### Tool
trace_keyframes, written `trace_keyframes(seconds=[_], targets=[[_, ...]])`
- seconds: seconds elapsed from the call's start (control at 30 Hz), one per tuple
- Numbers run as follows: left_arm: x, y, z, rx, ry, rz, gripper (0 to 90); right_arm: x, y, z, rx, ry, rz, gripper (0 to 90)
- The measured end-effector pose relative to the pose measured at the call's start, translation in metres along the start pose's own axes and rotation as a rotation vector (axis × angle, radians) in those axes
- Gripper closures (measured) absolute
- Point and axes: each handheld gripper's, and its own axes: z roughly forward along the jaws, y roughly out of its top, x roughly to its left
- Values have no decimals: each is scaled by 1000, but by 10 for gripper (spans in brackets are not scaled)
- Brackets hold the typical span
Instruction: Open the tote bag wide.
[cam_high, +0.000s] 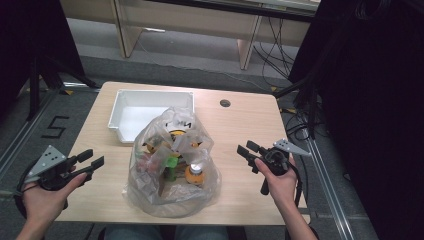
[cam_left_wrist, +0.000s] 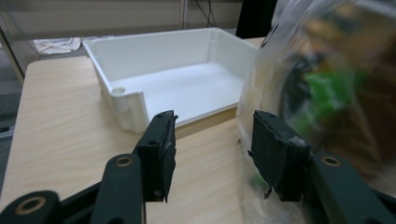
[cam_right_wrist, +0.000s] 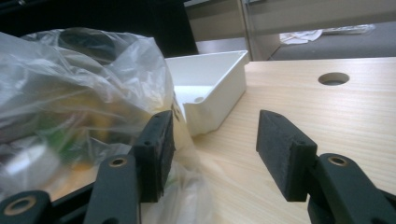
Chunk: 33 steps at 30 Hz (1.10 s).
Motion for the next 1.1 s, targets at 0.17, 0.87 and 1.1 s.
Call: trace_keyframes(seconds=[0.17, 0.87, 1.1], targets=[[-25, 29, -1, -45, -53, 31, 499, 16, 14, -6, -23, 30, -13, 444], [-140, 115, 46, 219, -339, 329, 476, 138, 76, 20, 75, 382, -301, 456], [-142, 117, 60, 332, -335, 362, 551, 143, 65, 35, 249, 347, -354, 676]])
